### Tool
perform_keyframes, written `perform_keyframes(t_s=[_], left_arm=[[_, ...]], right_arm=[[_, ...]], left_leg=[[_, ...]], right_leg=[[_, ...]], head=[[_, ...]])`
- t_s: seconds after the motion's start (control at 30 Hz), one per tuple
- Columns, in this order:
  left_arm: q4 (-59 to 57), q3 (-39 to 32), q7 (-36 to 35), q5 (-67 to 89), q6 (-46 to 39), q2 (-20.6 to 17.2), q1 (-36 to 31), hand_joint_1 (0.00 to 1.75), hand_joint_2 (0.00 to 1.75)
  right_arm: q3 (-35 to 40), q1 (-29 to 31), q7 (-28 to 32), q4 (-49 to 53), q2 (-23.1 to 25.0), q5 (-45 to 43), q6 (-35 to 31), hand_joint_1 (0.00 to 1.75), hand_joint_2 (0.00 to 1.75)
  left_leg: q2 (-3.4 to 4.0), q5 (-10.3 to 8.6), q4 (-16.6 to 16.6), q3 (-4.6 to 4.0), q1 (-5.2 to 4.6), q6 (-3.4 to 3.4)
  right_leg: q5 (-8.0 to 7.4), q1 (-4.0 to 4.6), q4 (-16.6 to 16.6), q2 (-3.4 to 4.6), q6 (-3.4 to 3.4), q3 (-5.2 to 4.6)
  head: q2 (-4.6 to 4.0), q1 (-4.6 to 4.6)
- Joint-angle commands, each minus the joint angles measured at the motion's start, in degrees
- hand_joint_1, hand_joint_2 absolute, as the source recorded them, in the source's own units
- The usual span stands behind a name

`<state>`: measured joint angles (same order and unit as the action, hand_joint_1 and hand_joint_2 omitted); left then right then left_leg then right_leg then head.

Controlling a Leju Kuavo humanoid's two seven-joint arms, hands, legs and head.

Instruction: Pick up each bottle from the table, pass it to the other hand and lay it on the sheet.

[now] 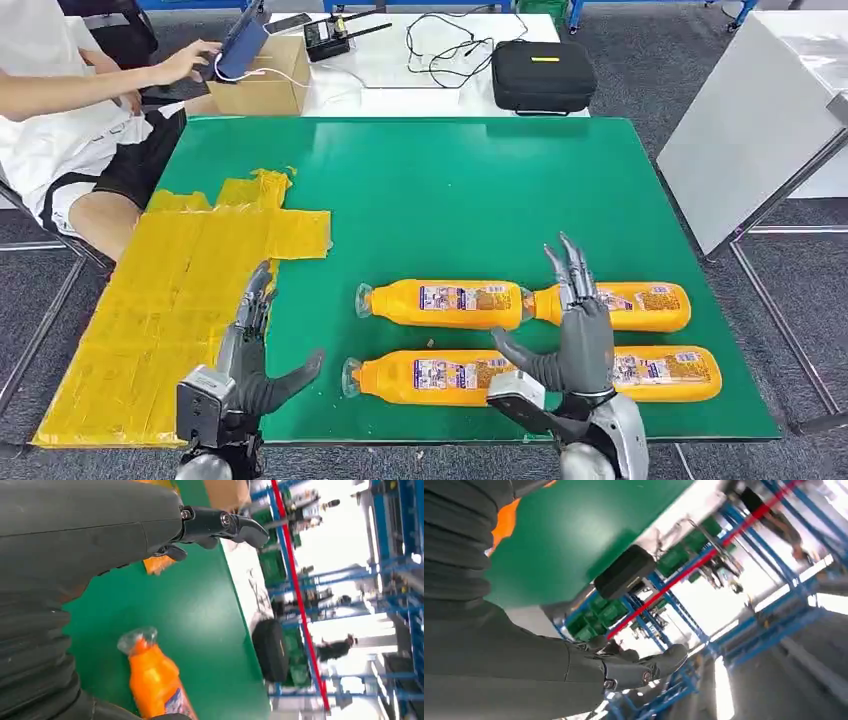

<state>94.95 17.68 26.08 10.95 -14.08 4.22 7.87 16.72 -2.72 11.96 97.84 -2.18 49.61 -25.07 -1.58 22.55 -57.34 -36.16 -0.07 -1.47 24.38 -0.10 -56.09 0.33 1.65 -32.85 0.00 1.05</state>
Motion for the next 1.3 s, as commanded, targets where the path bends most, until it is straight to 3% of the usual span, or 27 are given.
perform_keyframes(t_s=[0.03, 0.57, 0.77, 1.0, 1.3], left_arm=[[-2.28, -0.74, -0.79, 0.95, 0.98, 1.38, -2.24, 0.0, 1.75], [-3.92, 1.33, -2.34, 0.15, 3.19, 1.55, -3.73, 0.0, 1.75], [-4.03, 1.54, -2.38, 0.11, 3.24, 1.54, -3.95, 0.0, 1.75], [-5.62, 2.27, -3.01, -0.59, 3.77, 1.8, -5.11, 0.0, 1.75], [-7.72, 3.06, -3.09, -1.49, 4.51, 2.11, -6.94, 0.0, 1.75]], right_arm=[[6.2, 11.45, -4.1, -14.11, -4.4, 6.38, 4.72, 0.0, 1.75], [15.38, 22.41, -7.1, -32.7, -2.08, 9.26, 11.84, 0.0, 1.75], [15.75, 23.0, -7.37, -33.41, -1.89, 9.1, 12.13, 0.0, 1.75], [17.69, 28.67, -12.17, -43.86, 1.05, 11.19, 12.62, 0.0, 1.75], [17.96, 32.98, -13.79, -52.02, 2.71, 11.34, 13.62, 0.0, 1.75]], left_leg=[[0.28, 0.05, 0.01, 0.17, 0.04, 0.06], [0.28, 0.06, 0.0, 0.2, 0.03, 0.09], [0.11, -0.01, 0.01, 0.07, 0.01, 0.04], [0.23, 0.01, 0.0, 0.15, 0.01, 0.06], [0.16, -0.02, -0.02, 0.12, 0.02, 0.05]], right_leg=[[-0.03, 0.05, 0.08, 0.16, 0.0, 0.15], [-0.01, 0.05, 0.06, 0.13, 0.02, 0.2], [-0.02, 0.02, 0.03, 0.03, 0.02, 0.08], [-0.02, 0.02, 0.02, 0.11, 0.03, 0.14], [-0.02, 0.04, 0.02, 0.04, 0.04, 0.14]], head=[[0.0, 0.0], [0.0, 0.0], [0.0, 0.02], [0.0, 0.02], [0.0, 0.0]])
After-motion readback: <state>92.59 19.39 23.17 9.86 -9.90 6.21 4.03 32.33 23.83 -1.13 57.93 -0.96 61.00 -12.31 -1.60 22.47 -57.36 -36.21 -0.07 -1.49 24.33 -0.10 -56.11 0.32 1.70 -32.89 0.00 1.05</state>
